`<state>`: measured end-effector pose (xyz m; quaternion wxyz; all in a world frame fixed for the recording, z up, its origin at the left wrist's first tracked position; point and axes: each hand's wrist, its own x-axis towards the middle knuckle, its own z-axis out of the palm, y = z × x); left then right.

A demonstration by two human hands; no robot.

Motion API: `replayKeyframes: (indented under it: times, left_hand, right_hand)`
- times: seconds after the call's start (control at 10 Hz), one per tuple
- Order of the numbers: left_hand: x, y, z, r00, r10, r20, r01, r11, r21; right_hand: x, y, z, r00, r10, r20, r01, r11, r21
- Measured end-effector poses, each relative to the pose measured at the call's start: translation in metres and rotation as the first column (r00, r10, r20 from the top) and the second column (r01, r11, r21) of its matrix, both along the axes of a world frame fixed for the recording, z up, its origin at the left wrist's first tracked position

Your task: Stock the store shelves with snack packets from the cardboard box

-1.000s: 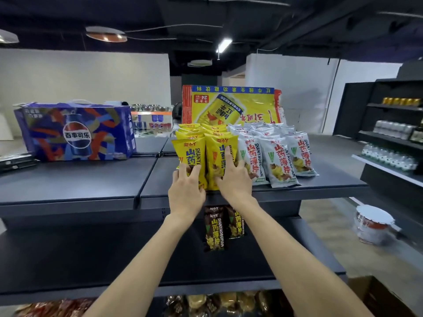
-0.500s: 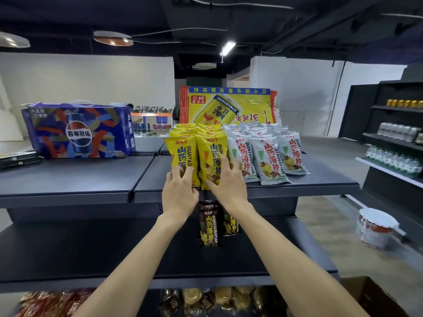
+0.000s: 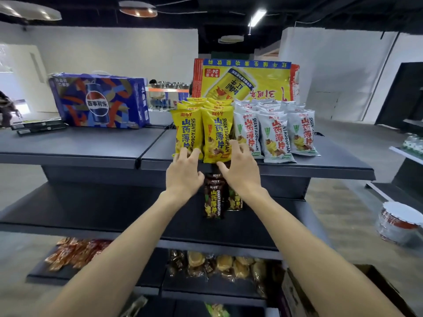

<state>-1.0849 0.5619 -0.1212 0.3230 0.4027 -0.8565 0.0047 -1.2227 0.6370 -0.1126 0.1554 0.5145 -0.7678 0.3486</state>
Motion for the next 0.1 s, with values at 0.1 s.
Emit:
replayKeyframes:
  times: [0.1]
  left_hand:
    - [0.0049,0.0076,0.0012,1.0,0.018,0.015,-0.018,1.0,-0.018]
  right_hand:
    - [-0.0066,0.0146,0.0011,1.0,-0.018,0.012,0.017,1.0,0.016]
